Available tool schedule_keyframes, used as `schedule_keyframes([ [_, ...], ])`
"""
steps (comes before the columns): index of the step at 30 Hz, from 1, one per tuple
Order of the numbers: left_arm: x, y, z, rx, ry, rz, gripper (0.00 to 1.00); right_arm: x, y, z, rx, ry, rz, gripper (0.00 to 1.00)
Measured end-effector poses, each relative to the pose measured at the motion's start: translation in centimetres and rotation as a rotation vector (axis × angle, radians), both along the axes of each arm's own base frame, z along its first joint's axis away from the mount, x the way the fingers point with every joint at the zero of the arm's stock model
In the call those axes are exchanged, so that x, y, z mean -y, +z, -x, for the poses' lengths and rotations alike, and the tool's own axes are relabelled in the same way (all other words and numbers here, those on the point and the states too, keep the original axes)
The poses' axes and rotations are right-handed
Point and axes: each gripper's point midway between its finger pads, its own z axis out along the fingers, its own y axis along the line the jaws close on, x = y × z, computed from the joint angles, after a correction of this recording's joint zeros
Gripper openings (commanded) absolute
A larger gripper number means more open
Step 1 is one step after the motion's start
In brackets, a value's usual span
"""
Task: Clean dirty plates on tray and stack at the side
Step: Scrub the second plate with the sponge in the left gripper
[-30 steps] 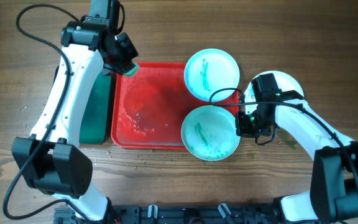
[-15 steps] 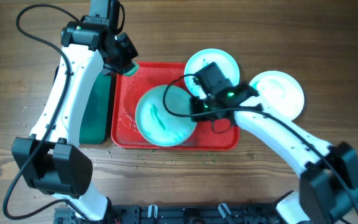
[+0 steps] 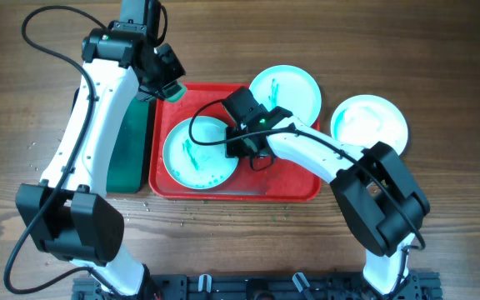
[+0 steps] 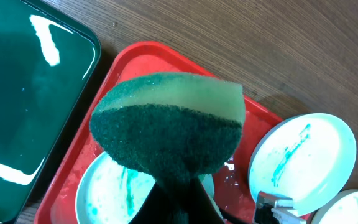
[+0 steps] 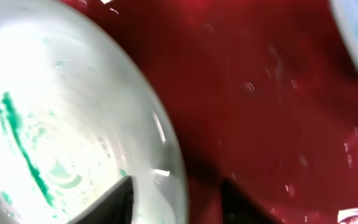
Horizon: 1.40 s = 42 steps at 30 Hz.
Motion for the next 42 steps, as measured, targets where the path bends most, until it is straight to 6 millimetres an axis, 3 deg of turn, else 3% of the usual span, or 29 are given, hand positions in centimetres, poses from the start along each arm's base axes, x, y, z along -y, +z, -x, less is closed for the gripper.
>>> schedule_keyframes([
  [3, -0.1, 0.0, 0.0, 0.001, 0.002, -0.005, 0.04, -0.6, 0.5, -1.0, 0.065, 0.068, -0.016, 0.54],
  [10, -0.4, 0.0, -0.1, 0.004, 0.009, -0.022, 0.04, -1.3, 0.7, -1.9, 0.147, 0.210, -0.012, 0.15],
  [17, -0.4, 0.0, -0.1, 0.004, 0.009, -0.022, 0.04, -1.3, -0.8, -1.7, 0.118, 0.211, -0.008, 0.14],
  [21, -0.5, 0.0, -0.1, 0.004, 0.010, -0.026, 0.04, -1.5, -0.8, -1.7, 0.103, 0.185, -0.021, 0.04],
  [29, -0.7, -0.5, 0.8, -0.038, 0.010, -0.036, 0.04, -0.7, -0.9, -1.2, -0.012, -0.019, -0.039, 0.04],
  [34, -0.7, -2.9, 1.3, -0.105, 0.008, -0.048, 0.04, 0.5, -1.0, -1.8, -0.055, -0.106, -0.053, 0.04],
  [42, -0.6, -10.8, 2.4, -0.172, -0.175, -0.090, 0.04, 0.5, -0.8, -2.4, -0.037, -0.093, -0.072, 0.04],
])
